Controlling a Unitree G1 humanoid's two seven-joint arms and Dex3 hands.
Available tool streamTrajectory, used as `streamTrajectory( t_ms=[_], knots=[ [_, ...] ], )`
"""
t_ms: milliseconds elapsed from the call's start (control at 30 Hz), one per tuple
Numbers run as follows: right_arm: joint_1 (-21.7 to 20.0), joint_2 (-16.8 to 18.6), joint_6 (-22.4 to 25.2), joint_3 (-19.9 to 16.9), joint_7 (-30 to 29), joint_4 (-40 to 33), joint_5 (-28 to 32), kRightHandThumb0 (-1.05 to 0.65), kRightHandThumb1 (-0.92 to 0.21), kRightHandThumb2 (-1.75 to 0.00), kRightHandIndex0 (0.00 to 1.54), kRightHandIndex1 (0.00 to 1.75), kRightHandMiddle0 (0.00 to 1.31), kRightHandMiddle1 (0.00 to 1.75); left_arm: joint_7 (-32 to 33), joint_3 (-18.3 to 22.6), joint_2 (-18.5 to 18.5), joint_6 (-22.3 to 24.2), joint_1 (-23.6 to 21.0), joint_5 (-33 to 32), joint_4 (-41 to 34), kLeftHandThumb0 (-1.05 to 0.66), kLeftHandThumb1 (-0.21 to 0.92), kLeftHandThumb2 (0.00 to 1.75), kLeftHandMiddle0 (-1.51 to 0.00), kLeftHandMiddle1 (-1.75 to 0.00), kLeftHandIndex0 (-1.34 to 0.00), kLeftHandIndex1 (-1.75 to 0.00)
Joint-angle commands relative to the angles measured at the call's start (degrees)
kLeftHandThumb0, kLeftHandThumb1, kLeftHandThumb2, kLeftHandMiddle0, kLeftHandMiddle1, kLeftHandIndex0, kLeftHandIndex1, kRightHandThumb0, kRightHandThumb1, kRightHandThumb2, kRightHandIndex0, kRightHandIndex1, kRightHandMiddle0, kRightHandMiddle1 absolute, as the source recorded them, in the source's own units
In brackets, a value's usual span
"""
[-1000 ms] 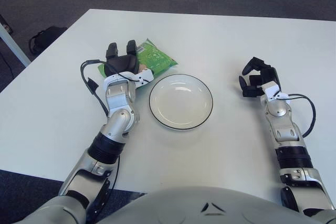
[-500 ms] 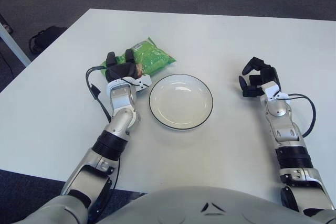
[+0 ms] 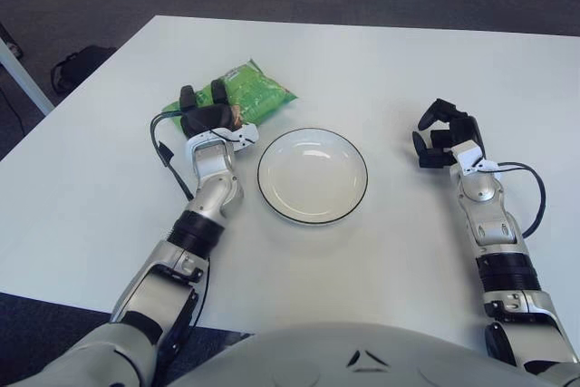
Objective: Put the snack into the plate.
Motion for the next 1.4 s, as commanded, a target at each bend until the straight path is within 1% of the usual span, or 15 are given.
streamTrajectory(
  t_ms=[0, 200, 267, 333, 400, 433, 500, 533, 567, 633, 667, 733, 867, 1067, 1367],
  knots=[
    [3.71, 0.54, 3.97, 1.41, 1.7, 2.79, -0.77, -0.52, -0.24, -1.41, 1.31, 1.75, 0.68, 1.75, 2.21, 0.46, 0.17, -0.46, 0.04, -3.64, 6.9, -1.05, 0.92, 0.68, 0.0, 0.0, 0.0, 0.0],
    [3.67, 0.45, 4.43, 1.5, 1.79, 2.54, -0.82, -0.51, -0.24, -1.41, 1.31, 1.75, 0.68, 1.75, 10.81, 1.31, 1.41, -4.84, -2.2, -8.45, 16.43, -1.05, 0.92, 0.7, 0.0, 0.0, -0.02, -0.01],
    [3.69, 0.43, 4.32, 1.55, 1.74, 2.51, -0.83, -0.51, -0.25, -1.4, 1.31, 1.75, 0.67, 1.75, 14.59, 2.03, 1.95, -7.41, -2.56, -10.5, 19.1, -1.04, 0.92, 0.7, 0.0, 0.0, -0.01, -0.13],
    [3.7, 0.43, 4.29, 1.59, 1.66, 2.47, -0.86, -0.51, -0.25, -1.4, 1.31, 1.75, 0.67, 1.75, 17.89, 2.43, 2.35, -9.65, -2.92, -12.29, 21.35, -1.03, 0.92, 0.69, -0.01, -0.2, 0.0, -0.26],
    [3.72, 0.43, 4.3, 1.62, 1.61, 2.44, -0.87, -0.51, -0.25, -1.4, 1.31, 1.75, 0.67, 1.75, 20.0, 2.37, 2.59, -10.93, -3.39, -13.63, 23.05, -1.01, 0.92, 0.66, 0.0, -0.5, 0.0, -0.4],
    [3.74, 0.44, 4.35, 1.63, 1.6, 2.4, -0.87, -0.51, -0.25, -1.4, 1.31, 1.75, 0.67, 1.75, 21.84, 2.52, 2.78, -12.35, -3.71, -14.58, 24.68, -1.0, 0.92, 0.65, 0.0, -0.55, 0.0, -0.42],
    [3.77, 0.45, 4.5, 1.64, 1.59, 2.3, -0.89, -0.51, -0.25, -1.4, 1.31, 1.75, 0.67, 1.75, 25.92, 3.04, 3.19, -15.96, -4.24, -16.67, 28.11, -0.94, 0.92, 0.59, 0.0, -0.99, 0.0, -0.61],
    [3.78, 0.47, 4.6, 1.62, 1.6, 2.24, -0.88, -0.51, -0.25, -1.4, 1.31, 1.75, 0.67, 1.75, 27.9, 3.28, 3.42, -17.96, -4.37, -17.66, 29.43, -0.93, 0.92, 0.58, 0.0, -1.07, 0.0, -0.65],
    [3.8, 0.49, 4.67, 1.61, 1.6, 2.19, -0.87, -0.51, -0.25, -1.4, 1.31, 1.75, 0.68, 1.75, 29.22, 3.31, 3.58, -19.25, -4.54, -18.37, 30.36, -0.87, 0.88, 0.59, -0.03, -1.25, 0.0, -0.83],
    [3.82, 0.51, 4.76, 1.59, 1.64, 2.12, -0.81, -0.51, -0.24, -1.41, 1.31, 1.75, 0.68, 1.75, 32.01, 3.36, 4.07, -22.43, -4.7, -19.91, 32.07, -0.78, 0.81, 0.64, -0.08, -1.44, 0.0, -1.08],
    [3.83, 0.51, 4.76, 1.6, 1.66, 2.1, -0.79, -0.51, -0.24, -1.41, 1.31, 1.75, 0.68, 1.75, 33.15, 3.31, 4.3, -23.71, -4.79, -20.59, 32.85, -0.7, 0.72, 0.75, -0.14, -1.55, 0.0, -1.28],
    [3.87, 0.46, 4.75, 1.62, 1.7, 2.03, -0.79, -0.51, -0.24, -1.41, 1.31, 1.75, 0.68, 1.75, 35.02, 3.2, 4.7, -25.77, -4.93, -21.74, 34.15, -0.17, 0.64, 0.88, -0.27, -1.65, 0.0, -1.51],
    [3.94, 0.35, 4.62, 1.69, 1.73, 1.97, -0.86, -0.51, -0.24, -1.41, 1.31, 1.75, 0.68, 1.75, 38.1, 3.19, 5.34, -29.62, -5.18, -24.02, 36.55, -0.04, 0.42, 1.16, -0.57, -1.62, -0.26, -1.7],
    [4.04, 0.34, 4.54, 1.73, 1.55, 1.85, -1.0, -0.51, -0.24, -1.4, 1.31, 1.75, 0.68, 1.75, 41.9, 2.79, 5.98, -34.53, -6.45, -26.31, 40.8, 0.0, 0.07, 1.47, -0.87, -1.36, -0.67, -1.74],
    [4.15, 0.28, 4.96, 1.88, 1.5, 1.43, -1.25, -0.52, -0.24, -1.41, 1.31, 1.75, 0.68, 1.75, 46.05, 1.9, 6.8, -39.96, -8.95, -28.11, 45.76, 0.0, -0.12, 1.65, -1.03, -1.27, -0.83, -1.75]
  ],
)
